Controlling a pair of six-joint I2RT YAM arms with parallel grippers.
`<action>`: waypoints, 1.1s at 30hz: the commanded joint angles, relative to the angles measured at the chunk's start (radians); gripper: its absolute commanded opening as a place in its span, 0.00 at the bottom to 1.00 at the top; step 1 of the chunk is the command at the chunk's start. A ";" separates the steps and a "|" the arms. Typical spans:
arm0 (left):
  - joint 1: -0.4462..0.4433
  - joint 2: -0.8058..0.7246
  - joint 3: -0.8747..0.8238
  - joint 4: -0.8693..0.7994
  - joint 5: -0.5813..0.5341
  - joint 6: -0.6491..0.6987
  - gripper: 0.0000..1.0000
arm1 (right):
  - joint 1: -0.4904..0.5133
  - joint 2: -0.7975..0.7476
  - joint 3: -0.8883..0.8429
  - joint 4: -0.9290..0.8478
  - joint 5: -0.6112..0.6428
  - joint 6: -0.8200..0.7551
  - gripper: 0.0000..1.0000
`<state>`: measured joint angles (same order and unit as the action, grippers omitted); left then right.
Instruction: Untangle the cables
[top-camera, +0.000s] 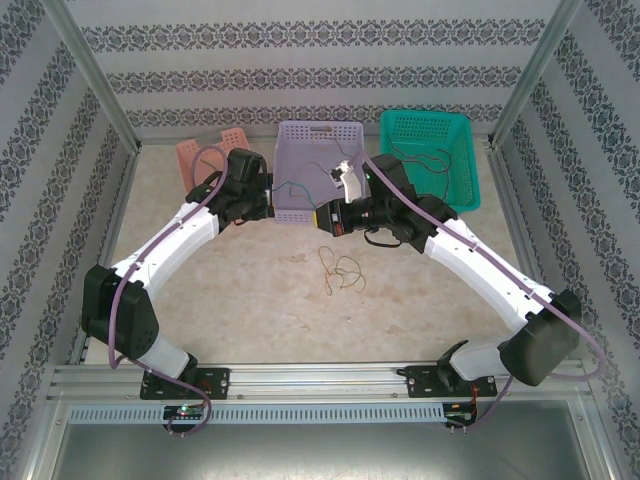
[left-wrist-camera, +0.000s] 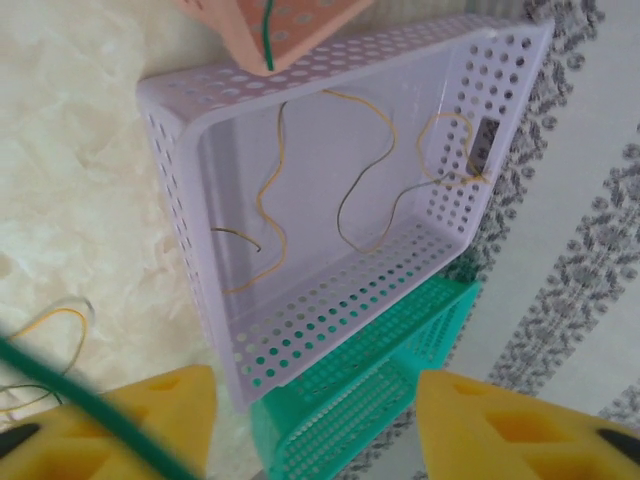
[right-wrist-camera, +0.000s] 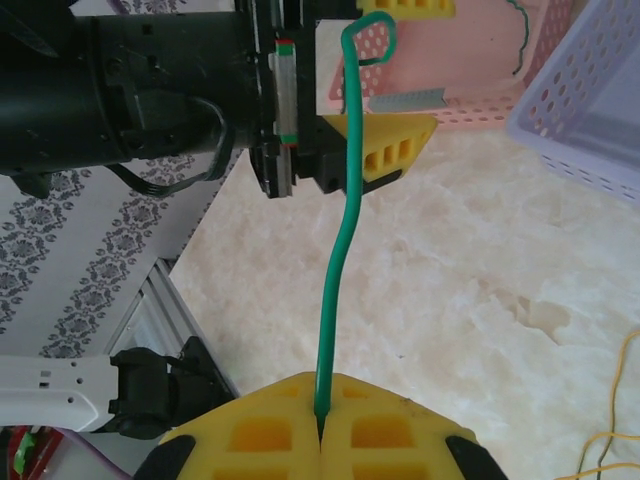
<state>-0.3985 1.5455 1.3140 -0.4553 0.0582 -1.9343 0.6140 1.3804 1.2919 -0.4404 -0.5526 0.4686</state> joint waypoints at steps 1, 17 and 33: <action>-0.002 -0.034 -0.021 0.010 -0.028 -0.049 0.34 | 0.013 -0.036 -0.028 0.035 -0.023 0.019 0.00; 0.273 0.181 0.433 -0.212 0.094 0.746 0.00 | -0.055 -0.192 -0.163 -0.009 -0.009 0.054 0.55; 0.330 0.591 0.778 0.242 -0.256 1.839 0.00 | -0.081 -0.232 -0.183 -0.060 0.026 0.091 0.55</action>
<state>-0.0826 2.0773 2.0727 -0.3504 -0.1387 -0.3462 0.5385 1.1728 1.1206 -0.4751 -0.5491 0.5446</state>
